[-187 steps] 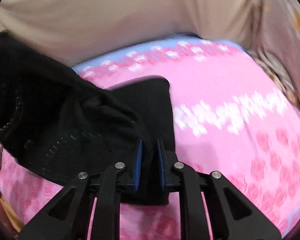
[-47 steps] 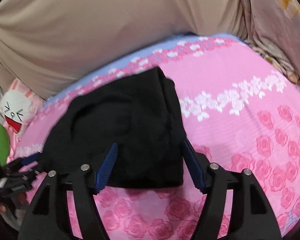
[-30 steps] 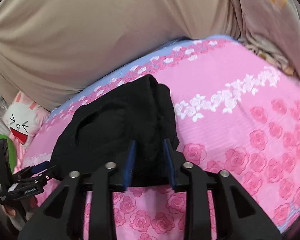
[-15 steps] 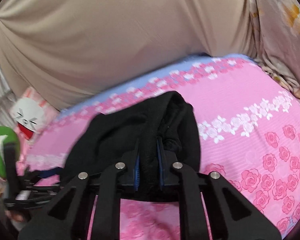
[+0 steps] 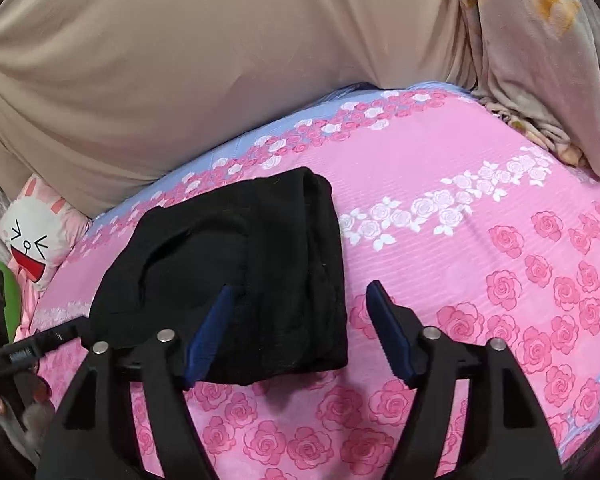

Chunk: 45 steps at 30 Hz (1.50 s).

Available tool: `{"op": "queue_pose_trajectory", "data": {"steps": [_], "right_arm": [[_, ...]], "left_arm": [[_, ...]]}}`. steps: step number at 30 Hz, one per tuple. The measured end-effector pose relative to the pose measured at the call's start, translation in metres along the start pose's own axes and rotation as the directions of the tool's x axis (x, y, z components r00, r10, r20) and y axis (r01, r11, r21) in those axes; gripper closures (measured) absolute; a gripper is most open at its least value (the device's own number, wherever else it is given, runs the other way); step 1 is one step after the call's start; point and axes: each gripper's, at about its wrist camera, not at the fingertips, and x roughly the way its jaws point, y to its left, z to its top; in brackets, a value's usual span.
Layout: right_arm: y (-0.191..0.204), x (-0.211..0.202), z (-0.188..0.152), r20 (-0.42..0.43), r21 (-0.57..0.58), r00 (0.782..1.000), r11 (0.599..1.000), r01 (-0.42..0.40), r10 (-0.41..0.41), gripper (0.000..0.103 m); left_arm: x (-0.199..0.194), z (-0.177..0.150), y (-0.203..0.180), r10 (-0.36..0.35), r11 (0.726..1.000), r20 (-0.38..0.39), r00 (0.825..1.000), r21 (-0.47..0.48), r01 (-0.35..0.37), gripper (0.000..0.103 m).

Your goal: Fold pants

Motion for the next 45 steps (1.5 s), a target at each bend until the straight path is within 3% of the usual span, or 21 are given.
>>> {"op": "queue_pose_trajectory", "data": {"steps": [4,6,7,10,12,15,16,17,18,20,22,23,26,31,32,33,34,39,42,45], "right_arm": [[-0.009,0.032,-0.011,-0.102,0.076,0.992,0.995,-0.065,0.073,0.028],[-0.01,0.042,-0.014,-0.103,0.108,0.99,0.99,-0.089,0.1,0.039],[-0.007,0.042,-0.013,-0.097,0.1,0.989,0.99,-0.101,0.111,0.054],[0.013,0.024,0.0,-0.051,0.061,0.989,0.989,-0.136,0.139,0.07],[0.028,0.007,0.009,-0.013,0.035,0.98,0.98,-0.197,0.198,0.071],[0.046,-0.011,0.011,0.013,-0.011,0.959,0.959,-0.282,0.282,0.07],[0.047,-0.007,0.009,0.001,-0.026,0.961,0.961,-0.276,0.276,0.063],[0.048,-0.001,0.004,-0.014,-0.045,0.97,0.969,-0.245,0.244,0.061],[0.044,0.013,-0.003,-0.038,-0.058,0.986,0.984,-0.167,0.165,0.052],[0.029,0.026,-0.011,-0.061,-0.007,0.998,1.0,-0.012,0.011,0.048],[0.019,0.017,-0.008,-0.037,0.048,0.999,0.998,-0.029,0.031,0.046],[0.021,0.014,-0.003,-0.026,0.055,0.999,0.998,-0.044,0.045,0.046],[0.032,0.007,0.016,0.014,0.005,0.999,0.999,-0.05,0.05,0.036],[0.045,0.047,0.042,-0.031,-0.036,0.998,0.997,-0.063,0.062,0.034],[0.046,0.055,0.044,-0.04,-0.045,0.997,0.997,-0.063,0.061,0.042],[0.05,0.068,0.048,-0.067,-0.065,0.995,0.995,-0.073,0.069,0.083],[0.052,0.073,0.048,-0.072,-0.066,0.995,0.995,-0.076,0.071,0.094],[0.065,0.052,0.058,0.009,-0.064,0.992,0.99,-0.126,0.126,0.096],[0.06,0.065,0.058,-0.023,-0.063,0.996,0.994,-0.085,0.084,0.096],[0.049,0.085,0.046,-0.077,-0.066,0.997,0.998,-0.025,0.02,0.088]], "left_arm": [[0.022,0.007,0.024,-0.012,0.994,-0.057,0.998,-0.108,0.006,0.021],[0.037,0.007,0.03,-0.087,0.987,-0.098,0.991,-0.141,0.072,0.021],[0.041,0.007,0.032,-0.112,0.984,-0.105,0.988,-0.153,0.096,0.029],[0.028,0.012,0.029,-0.147,0.983,-0.063,0.987,-0.121,0.139,0.076],[0.0,0.019,0.028,-0.13,0.987,0.006,0.991,-0.095,0.13,0.08],[-0.042,0.021,0.028,-0.101,0.993,0.08,0.992,-0.06,0.106,0.08],[-0.049,0.02,0.028,-0.069,0.996,0.081,0.994,-0.046,0.072,0.079],[-0.049,0.02,0.027,-0.037,0.999,0.071,0.997,-0.034,0.039,0.073],[-0.044,0.017,0.024,0.021,1.0,0.053,0.998,-0.011,-0.02,0.07],[-0.03,0.008,0.015,0.141,0.989,0.025,0.99,0.035,-0.142,0.068],[-0.028,0.0,0.003,0.212,0.973,0.048,0.976,0.088,-0.215,0.064],[-0.031,-0.002,0.001,0.213,0.97,0.059,0.975,0.105,-0.218,0.054],[-0.033,0.0,-0.01,0.182,0.971,0.085,0.98,0.14,-0.193,0.044],[-0.02,0.001,-0.018,0.208,0.965,0.058,0.976,0.153,-0.215,0.042],[-0.017,0.0,-0.019,0.212,0.964,0.05,0.976,0.156,-0.217,0.042],[-0.013,0.0,-0.019,0.219,0.962,0.045,0.975,0.159,-0.223,0.042],[-0.011,-0.001,-0.019,0.226,0.96,0.039,0.973,0.161,-0.229,0.042],[-0.002,-0.002,-0.015,0.236,0.958,0.022,0.971,0.162,-0.237,0.042],[0.0,-0.002,-0.016,0.238,0.957,0.023,0.971,0.165,-0.239,0.041],[0.002,-0.002,-0.017,0.237,0.957,0.023,0.971,0.17,-0.237,0.039]]}}
